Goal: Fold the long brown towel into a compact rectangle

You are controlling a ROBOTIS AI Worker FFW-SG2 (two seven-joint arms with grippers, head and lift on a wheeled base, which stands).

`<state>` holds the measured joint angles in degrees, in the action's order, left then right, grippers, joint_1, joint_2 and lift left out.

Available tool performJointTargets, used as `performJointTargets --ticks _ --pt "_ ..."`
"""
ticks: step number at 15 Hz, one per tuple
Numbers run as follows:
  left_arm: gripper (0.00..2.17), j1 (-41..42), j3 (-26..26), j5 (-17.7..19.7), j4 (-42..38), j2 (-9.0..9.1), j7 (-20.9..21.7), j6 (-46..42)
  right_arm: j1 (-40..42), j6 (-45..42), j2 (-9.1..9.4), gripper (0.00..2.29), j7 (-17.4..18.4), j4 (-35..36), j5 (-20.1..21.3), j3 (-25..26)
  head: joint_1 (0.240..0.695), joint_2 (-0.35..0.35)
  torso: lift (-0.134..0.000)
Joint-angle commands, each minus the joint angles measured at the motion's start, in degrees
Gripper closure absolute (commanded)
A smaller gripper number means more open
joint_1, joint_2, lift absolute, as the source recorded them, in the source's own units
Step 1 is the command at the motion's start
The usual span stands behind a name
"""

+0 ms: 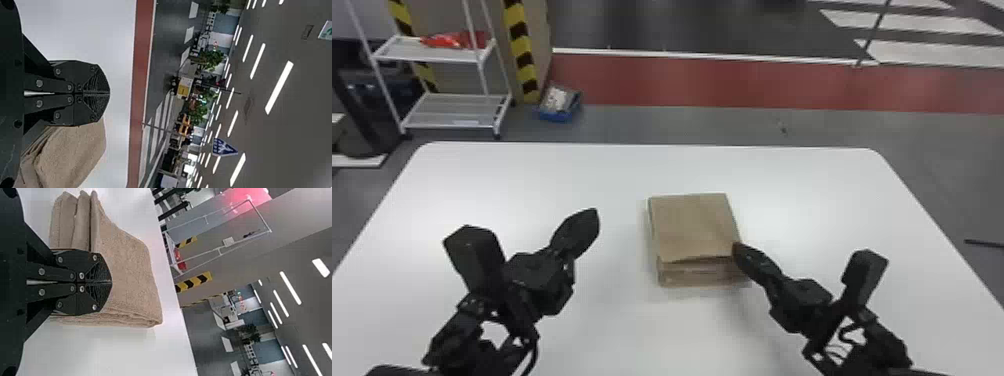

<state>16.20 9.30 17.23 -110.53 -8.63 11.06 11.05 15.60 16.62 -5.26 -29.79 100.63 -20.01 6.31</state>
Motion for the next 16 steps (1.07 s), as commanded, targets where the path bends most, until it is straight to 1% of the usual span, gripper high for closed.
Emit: performJointTargets --ticks 1,2,3,4,5,6,7,8,9,10,11,12,14,16 --pt "1.89 -0.03 0.10 0.00 -0.13 0.02 -0.96 -0.02 0.74 2.85 -0.01 1.95 0.09 6.16 -2.40 0.98 0.695 -0.094 -0.121" --pt "1.89 -0.12 0.10 0.00 -0.13 -0.07 -2.19 -0.19 1.45 4.43 -0.01 1.94 0.61 9.41 -2.93 1.16 0.695 -0.093 -0.121" --pt "1.89 -0.12 0.37 -0.18 -0.21 0.02 -3.77 -0.54 2.41 4.96 -0.01 1.82 1.67 12.84 -3.19 0.89 0.695 -0.091 -0.121" --pt "1.87 -0.21 0.63 -0.26 -0.21 0.02 -5.44 -1.07 3.12 4.96 0.08 1.57 3.25 15.56 -2.75 0.28 0.695 -0.086 -0.121" --pt "1.59 -0.21 1.16 -0.53 -0.21 0.02 -7.28 -2.83 4.00 4.61 0.08 1.00 5.53 18.20 -0.82 -1.04 0.695 -0.080 -0.121" --pt "1.27 -0.21 1.69 -1.58 -0.21 -0.07 -8.87 -4.94 4.61 3.91 0.08 0.18 8.08 19.96 2.87 -3.06 0.695 -0.075 -0.121" --pt "0.80 -0.12 1.95 -3.16 -0.21 -0.07 -8.87 -5.11 4.96 2.50 0.08 0.00 9.75 20.48 5.51 -4.64 0.695 -0.068 -0.121" --pt "0.18 0.49 2.21 -5.10 -0.39 -0.07 -9.48 -6.35 5.67 -0.49 0.08 0.00 12.65 20.75 8.94 -6.23 0.695 -0.054 -0.121" --pt "0.00 1.20 2.83 -6.94 -0.48 -0.34 -11.41 -8.98 6.54 -3.48 0.08 0.03 15.29 20.75 11.31 -7.46 0.695 -0.049 -0.121" --pt "0.01 2.16 3.18 -9.40 -0.13 -0.34 -13.79 -11.97 7.34 -4.18 0.08 0.06 16.52 20.75 11.57 -7.54 0.695 -0.047 -0.121" --pt "0.01 2.69 3.18 -10.99 0.40 -0.25 -15.28 -13.90 8.21 -4.71 0.08 0.06 17.40 20.92 11.75 -7.37 0.695 -0.044 -0.121" --pt "0.01 3.39 3.00 -11.43 1.19 -0.51 -17.04 -17.07 9.44 -6.99 0.08 0.06 18.37 21.01 12.19 -6.93 0.695 -0.035 -0.121" --pt "0.02 5.33 1.42 -11.78 2.33 -0.69 -18.97 -23.57 11.55 -9.28 -0.01 0.06 18.72 21.36 12.19 -5.08 0.695 -0.031 -0.121" --pt "0.02 7.17 -2.09 -12.74 1.98 -0.69 -19.41 -24.63 13.66 -9.80 -0.36 0.07 18.81 22.86 12.10 -3.15 0.695 -0.028 -0.121"
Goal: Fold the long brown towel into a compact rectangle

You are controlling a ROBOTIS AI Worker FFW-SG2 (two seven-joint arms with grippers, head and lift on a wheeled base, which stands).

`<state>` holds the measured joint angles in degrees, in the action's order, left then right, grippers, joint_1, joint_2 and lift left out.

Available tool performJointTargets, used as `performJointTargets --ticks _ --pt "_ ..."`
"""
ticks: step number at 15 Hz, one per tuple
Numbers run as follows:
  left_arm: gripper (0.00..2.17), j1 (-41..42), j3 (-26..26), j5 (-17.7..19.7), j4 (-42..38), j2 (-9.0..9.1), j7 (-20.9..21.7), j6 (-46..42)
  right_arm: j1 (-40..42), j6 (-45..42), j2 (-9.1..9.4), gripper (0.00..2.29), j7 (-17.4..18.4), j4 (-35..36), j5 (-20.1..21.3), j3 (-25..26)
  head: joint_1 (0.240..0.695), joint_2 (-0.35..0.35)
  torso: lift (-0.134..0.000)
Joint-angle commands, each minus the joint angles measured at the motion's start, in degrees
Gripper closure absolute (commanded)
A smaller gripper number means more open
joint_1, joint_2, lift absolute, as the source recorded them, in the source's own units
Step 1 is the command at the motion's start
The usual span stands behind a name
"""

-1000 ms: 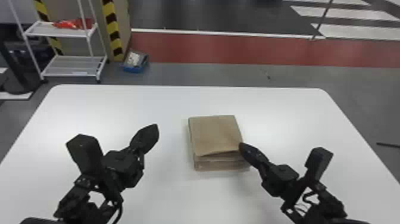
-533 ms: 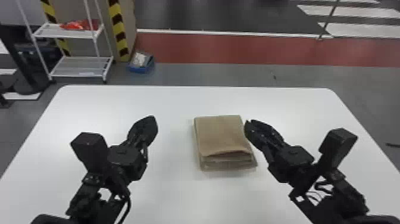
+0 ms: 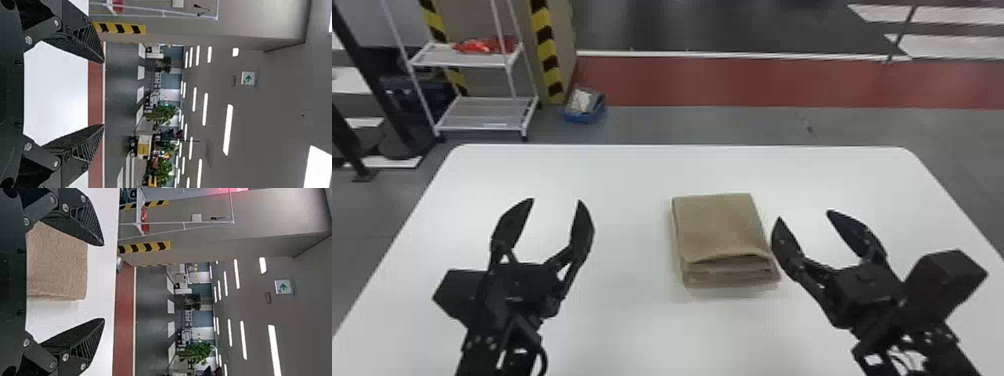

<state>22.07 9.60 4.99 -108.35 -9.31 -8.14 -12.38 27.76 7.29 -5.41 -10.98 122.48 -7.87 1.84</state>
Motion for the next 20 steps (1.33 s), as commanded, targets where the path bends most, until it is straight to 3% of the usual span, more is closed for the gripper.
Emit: performJointTargets --ticks 1,4,6,7,10,17,20 --pt "0.02 1.84 -4.24 -0.51 -0.54 0.08 -0.30 -1.19 2.65 -0.47 -0.30 0.07 -0.09 1.88 -0.57 2.20 0.695 -0.025 -0.121" --pt "0.02 2.63 -8.11 0.28 -3.35 0.08 1.64 4.78 5.64 -2.23 -0.30 0.08 -1.32 2.85 -2.41 3.79 0.695 0.006 -0.121" --pt "0.02 2.71 -10.48 1.07 -9.42 0.43 5.50 21.66 7.22 -3.64 -0.30 0.08 -2.82 3.20 -4.70 4.93 0.695 0.021 -0.121" --pt "0.02 2.89 -10.74 1.51 -11.53 0.43 5.68 24.47 7.66 -3.64 -0.21 0.08 -2.99 3.64 -4.70 4.93 0.695 0.025 -0.121" --pt "0.02 3.51 -11.01 1.51 -14.16 0.52 4.80 24.12 8.27 -3.29 0.14 0.08 -3.26 5.49 -4.87 5.11 0.695 0.030 -0.121" --pt "0.03 6.32 -7.49 1.95 -10.74 0.60 2.08 9.00 8.19 -1.53 3.48 0.08 -3.26 5.22 -5.66 4.58 0.695 0.024 -0.121" --pt "0.03 7.64 -6.70 1.95 -10.74 0.43 1.90 6.36 7.75 -0.83 3.83 0.09 -3.08 4.87 -4.87 4.31 0.695 0.018 -0.120"
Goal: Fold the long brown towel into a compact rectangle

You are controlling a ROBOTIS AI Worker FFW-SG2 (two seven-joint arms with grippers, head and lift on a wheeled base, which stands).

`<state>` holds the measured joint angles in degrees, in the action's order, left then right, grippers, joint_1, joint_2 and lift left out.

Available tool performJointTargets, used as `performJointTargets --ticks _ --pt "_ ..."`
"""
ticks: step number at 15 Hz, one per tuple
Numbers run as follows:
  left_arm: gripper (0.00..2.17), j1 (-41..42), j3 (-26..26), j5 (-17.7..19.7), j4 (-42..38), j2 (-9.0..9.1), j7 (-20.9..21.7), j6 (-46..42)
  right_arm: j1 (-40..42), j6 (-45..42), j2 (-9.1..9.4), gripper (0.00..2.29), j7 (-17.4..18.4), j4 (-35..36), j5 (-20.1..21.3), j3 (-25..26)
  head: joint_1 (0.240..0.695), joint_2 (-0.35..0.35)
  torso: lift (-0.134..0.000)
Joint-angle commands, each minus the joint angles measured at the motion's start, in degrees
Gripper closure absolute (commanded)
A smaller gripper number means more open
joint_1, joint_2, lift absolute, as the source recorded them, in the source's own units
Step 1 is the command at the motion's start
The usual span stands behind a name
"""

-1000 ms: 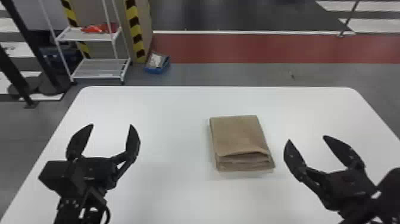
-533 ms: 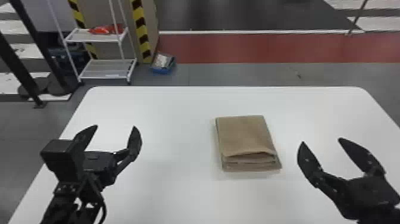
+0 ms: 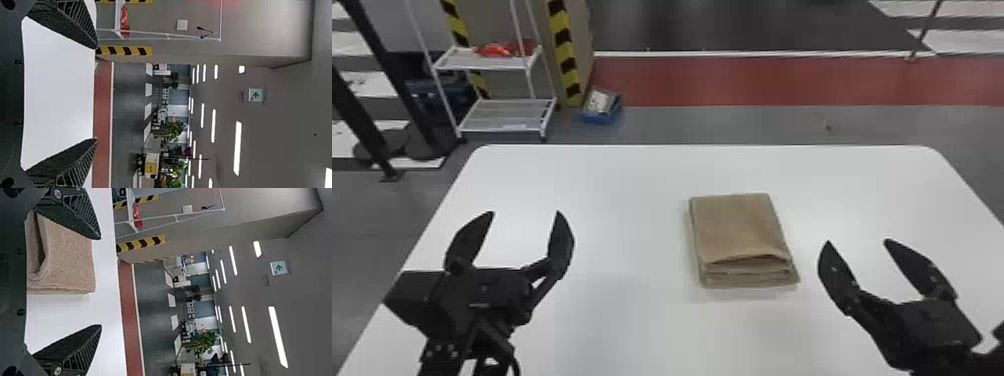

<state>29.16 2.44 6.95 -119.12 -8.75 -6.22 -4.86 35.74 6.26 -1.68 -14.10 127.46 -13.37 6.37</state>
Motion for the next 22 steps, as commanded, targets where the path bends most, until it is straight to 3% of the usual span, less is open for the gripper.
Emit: performJointTargets --ticks 1,11,22 --pt "0.03 0.72 0.98 -0.10 -0.06 -0.21 -0.02 -1.68 -0.23 0.21 0.18 0.09 0.04 -0.02 1.16 -0.31 0.695 0.016 -0.120" --pt "0.03 2.48 4.24 -2.20 -1.47 -0.56 -0.02 -2.39 -0.84 0.38 0.18 0.09 0.30 -0.90 3.70 -1.89 0.695 -0.025 -0.120" --pt "0.03 3.18 3.88 -1.85 -1.38 -0.74 -0.20 -3.62 -0.23 0.03 0.01 0.11 0.47 -1.69 3.88 -3.38 0.695 -0.001 -0.120"
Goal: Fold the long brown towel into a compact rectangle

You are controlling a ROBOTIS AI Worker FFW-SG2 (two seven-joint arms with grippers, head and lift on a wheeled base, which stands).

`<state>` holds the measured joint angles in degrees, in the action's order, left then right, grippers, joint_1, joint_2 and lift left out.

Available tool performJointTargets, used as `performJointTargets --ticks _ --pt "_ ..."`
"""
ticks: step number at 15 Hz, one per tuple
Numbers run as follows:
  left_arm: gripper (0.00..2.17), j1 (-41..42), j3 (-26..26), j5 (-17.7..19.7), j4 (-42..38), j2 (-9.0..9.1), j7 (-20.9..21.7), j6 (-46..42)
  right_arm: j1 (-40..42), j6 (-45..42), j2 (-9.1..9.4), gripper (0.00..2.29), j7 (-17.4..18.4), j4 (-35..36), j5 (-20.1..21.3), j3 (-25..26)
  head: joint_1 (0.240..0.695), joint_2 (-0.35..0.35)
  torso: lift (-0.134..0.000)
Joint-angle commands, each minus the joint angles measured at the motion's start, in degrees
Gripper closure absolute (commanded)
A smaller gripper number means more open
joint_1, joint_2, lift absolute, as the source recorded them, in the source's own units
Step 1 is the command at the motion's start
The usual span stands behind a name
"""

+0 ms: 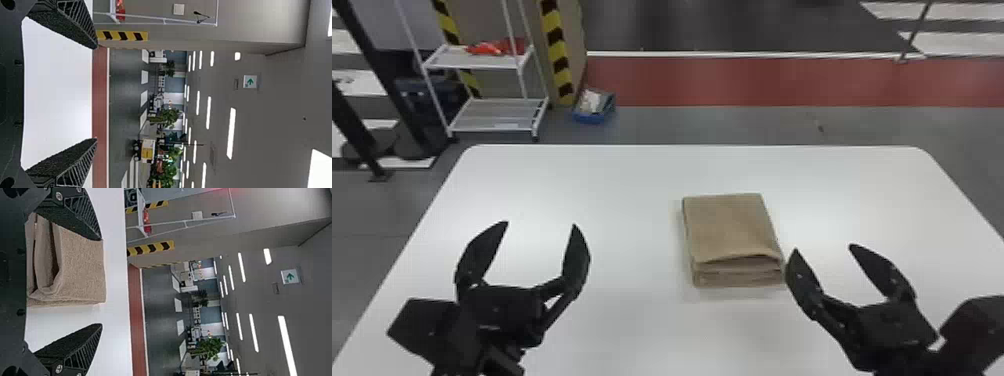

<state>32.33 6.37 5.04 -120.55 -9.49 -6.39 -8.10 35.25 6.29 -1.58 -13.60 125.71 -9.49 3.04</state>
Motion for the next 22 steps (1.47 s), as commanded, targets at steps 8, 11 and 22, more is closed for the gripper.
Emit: performJointTargets --ticks 8,11,22 --pt "0.03 0.45 -0.40 0.33 0.05 -0.44 -0.55 -1.43 1.67 -0.70 -0.53 0.11 0.33 -0.03 0.00 -0.05 0.695 0.006 -0.120" --pt "0.03 0.45 -0.40 0.50 -0.03 -0.62 -0.55 -1.43 1.67 -0.70 -0.71 0.11 0.51 -0.38 0.00 -0.05 0.695 0.006 -0.120" --pt "0.03 0.36 -0.31 0.50 -0.12 -0.97 -0.55 -1.61 1.84 -0.88 -0.71 0.11 1.03 -0.21 -0.18 0.04 0.695 0.001 -0.120"
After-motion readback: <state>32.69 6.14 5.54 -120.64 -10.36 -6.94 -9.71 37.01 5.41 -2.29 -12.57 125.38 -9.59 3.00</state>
